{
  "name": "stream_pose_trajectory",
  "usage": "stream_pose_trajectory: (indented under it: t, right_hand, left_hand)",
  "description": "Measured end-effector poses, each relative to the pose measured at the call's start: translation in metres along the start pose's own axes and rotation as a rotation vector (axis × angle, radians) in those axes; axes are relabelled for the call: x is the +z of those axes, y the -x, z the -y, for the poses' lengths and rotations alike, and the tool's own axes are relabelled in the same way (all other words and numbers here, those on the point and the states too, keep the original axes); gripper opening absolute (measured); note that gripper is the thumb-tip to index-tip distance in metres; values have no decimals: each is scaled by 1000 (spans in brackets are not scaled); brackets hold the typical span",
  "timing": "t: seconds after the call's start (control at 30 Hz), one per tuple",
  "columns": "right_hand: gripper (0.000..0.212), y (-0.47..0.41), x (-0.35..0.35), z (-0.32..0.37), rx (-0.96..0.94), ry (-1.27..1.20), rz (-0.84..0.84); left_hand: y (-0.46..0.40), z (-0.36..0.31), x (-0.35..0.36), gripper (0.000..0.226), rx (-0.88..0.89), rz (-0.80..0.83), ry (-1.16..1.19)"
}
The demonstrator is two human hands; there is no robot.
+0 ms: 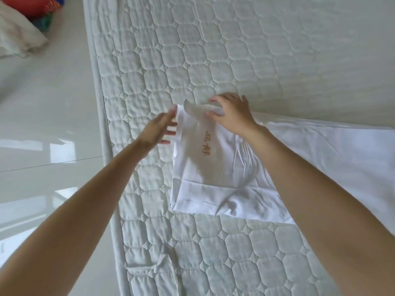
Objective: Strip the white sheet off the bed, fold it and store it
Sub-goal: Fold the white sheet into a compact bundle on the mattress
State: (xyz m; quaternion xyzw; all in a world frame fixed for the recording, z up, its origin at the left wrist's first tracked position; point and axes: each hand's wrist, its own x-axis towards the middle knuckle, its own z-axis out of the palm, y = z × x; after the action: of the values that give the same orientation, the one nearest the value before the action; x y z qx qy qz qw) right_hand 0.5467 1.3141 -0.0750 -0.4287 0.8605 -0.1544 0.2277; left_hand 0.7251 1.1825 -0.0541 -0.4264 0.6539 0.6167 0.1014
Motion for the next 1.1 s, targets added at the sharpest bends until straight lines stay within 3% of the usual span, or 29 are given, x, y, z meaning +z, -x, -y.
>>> stream_pose_trajectory:
  t: [0.1,0.13,0.2,0.27,0.33,0.43,0.5,0.6,0.67,0.73,0.83,0.93,1.03,1.1]
  right_hand:
    - [49,-2,10,10,-30,77,156]
    - [40,0,12,12,-61,158,98]
    - [22,3,11,11,-140,296,-179]
    - [18,3,12,9,-138,387,-420]
    - [20,-5,23,12,-113,446,-433]
    - [26,-11,35,20,-122,327,-444]
    - [24,8,31,20,-145,200,-576]
    - [24,76,35,5,19,149,-760]
    - [33,115,48,-13,252,172,-690]
    - [55,129,60,-18,405,52,-460]
    - [85,118,92,2,293,95,-151]
    - [93,99,118,20,251,225,18]
    - [90,96,113,16,251,233,16]
    - [84,99,100,16,140,236,-108]
  left_hand:
    - [12,27,14,92,-175,105,-285]
    - [12,36,19,79,-157,46,-324]
    - [15,44,27,44,1,-135,-277]
    - [19,44,34,29,114,-305,-248]
    - [20,49,38,31,102,-376,-231]
    - [38,67,37,48,18,-441,-125]
    - [62,84,33,59,-7,-358,-127]
    - [100,112,40,52,-28,-14,-191]
    - [105,126,45,31,-2,35,-211]
    - [101,134,41,29,15,-18,-281]
    - [99,146,37,39,3,-88,-423]
    - [99,153,44,34,-51,-137,-469]
    - [96,149,46,21,-61,-170,-462]
    - [97,144,47,33,-63,-152,-419]
